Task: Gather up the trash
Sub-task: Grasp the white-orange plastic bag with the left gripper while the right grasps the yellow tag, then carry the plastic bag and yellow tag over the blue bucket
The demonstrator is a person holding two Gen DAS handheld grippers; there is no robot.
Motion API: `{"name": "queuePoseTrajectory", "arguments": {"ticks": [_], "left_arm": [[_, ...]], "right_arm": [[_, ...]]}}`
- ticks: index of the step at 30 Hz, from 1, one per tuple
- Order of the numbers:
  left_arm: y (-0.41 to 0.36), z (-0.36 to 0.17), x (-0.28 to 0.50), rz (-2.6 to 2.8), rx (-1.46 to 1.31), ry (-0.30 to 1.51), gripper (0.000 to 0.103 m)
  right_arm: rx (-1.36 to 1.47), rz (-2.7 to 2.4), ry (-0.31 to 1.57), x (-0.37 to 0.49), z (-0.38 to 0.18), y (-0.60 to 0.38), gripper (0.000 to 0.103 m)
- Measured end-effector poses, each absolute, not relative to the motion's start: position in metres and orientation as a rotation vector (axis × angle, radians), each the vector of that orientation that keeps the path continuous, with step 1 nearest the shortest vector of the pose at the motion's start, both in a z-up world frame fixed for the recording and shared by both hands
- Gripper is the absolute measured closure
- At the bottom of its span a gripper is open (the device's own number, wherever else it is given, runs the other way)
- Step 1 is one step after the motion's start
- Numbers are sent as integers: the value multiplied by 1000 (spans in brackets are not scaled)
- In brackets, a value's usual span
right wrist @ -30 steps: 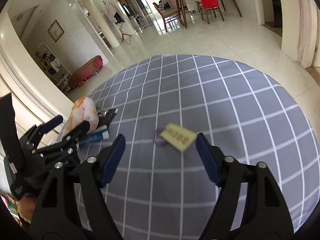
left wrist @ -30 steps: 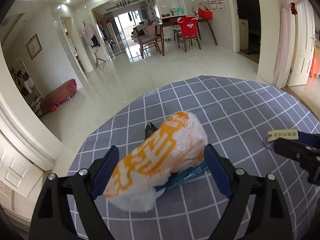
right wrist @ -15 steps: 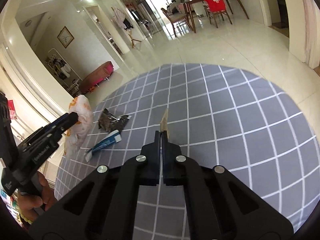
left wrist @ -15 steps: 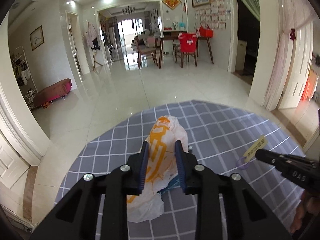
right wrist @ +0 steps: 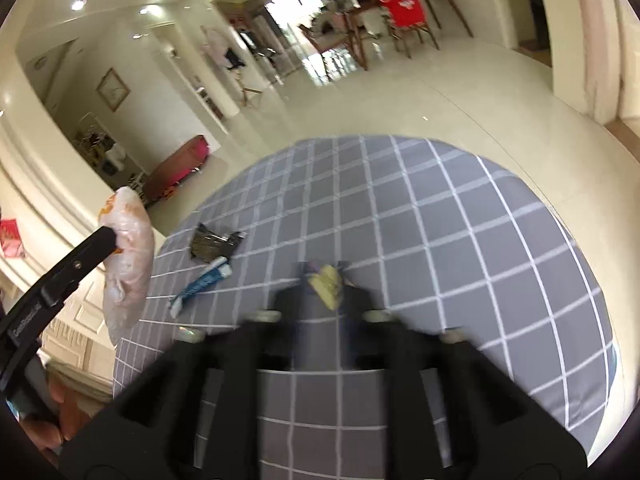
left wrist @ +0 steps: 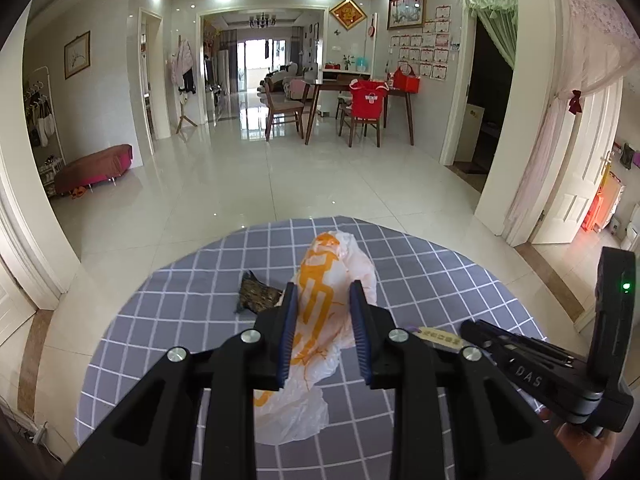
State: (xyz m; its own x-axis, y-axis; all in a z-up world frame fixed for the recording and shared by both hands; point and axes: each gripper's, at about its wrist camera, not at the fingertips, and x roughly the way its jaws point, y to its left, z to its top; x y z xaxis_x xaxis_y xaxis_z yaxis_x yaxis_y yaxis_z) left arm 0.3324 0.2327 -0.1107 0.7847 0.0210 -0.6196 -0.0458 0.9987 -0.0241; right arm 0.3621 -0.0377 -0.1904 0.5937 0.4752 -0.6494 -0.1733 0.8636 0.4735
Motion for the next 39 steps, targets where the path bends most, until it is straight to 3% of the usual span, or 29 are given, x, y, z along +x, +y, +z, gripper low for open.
{"name": "queuePoseTrajectory", "arguments": {"ticks": [7, 9, 11, 12, 15, 39], "left_arm": [[226, -128, 342, 25, -25, 696, 77], [226, -133, 346, 24, -24, 706, 77], [229, -137, 350, 25, -26, 713, 77], [231, -138, 350, 23, -28, 716, 77], [229, -140, 352, 20, -26, 721, 77], [129, -103, 308, -125, -11, 701, 77]], "right_arm": [[441, 401, 912, 373, -217, -38, 47], [465, 412, 903, 378, -220, -39, 72], [510, 448, 927, 385, -226, -38, 78], [503, 450, 927, 386, -226, -37, 89], [516, 488, 910, 385, -224, -37, 99], [590, 499, 735, 303, -162, -134, 102]]}}
